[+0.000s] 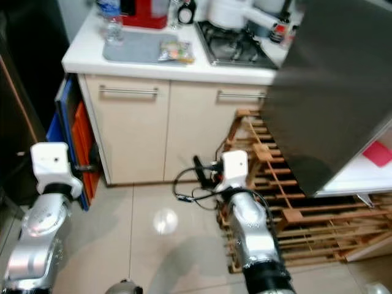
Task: Restocking fridge
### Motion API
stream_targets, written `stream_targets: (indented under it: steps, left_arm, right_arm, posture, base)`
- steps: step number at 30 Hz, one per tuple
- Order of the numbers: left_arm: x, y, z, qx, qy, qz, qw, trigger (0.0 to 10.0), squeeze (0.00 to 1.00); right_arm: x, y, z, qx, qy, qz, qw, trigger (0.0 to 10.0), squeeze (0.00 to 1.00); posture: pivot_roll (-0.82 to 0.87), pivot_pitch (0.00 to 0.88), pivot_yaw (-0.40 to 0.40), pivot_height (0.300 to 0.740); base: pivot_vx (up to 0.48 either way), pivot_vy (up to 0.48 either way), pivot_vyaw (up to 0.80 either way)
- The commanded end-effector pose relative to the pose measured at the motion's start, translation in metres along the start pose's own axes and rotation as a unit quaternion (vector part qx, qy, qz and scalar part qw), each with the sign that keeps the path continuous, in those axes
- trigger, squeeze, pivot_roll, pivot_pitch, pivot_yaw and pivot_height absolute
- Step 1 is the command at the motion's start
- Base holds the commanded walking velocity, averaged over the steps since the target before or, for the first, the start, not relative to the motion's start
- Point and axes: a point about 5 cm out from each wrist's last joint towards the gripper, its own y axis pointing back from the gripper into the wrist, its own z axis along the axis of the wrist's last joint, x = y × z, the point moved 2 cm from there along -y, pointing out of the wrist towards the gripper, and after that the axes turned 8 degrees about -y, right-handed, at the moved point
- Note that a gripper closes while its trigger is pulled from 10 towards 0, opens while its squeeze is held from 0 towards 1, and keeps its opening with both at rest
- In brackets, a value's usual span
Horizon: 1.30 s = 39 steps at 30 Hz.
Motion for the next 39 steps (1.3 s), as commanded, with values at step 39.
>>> stream_targets:
  steps: [39]
  left_arm:
    - [-0.03, -0.007, -0.002, 0.014, 0.021, -0.069, 0.997, 10.0, 0.0]
  right_arm:
    - [-0.032, 0.016, -0.003, -0.022, 0.047, -0.09, 0.995, 10.0, 0.25]
  posture:
    - [0.01, 0.0, -0.054, 0.74]
  base:
    - [0.0, 0.0, 0.04]
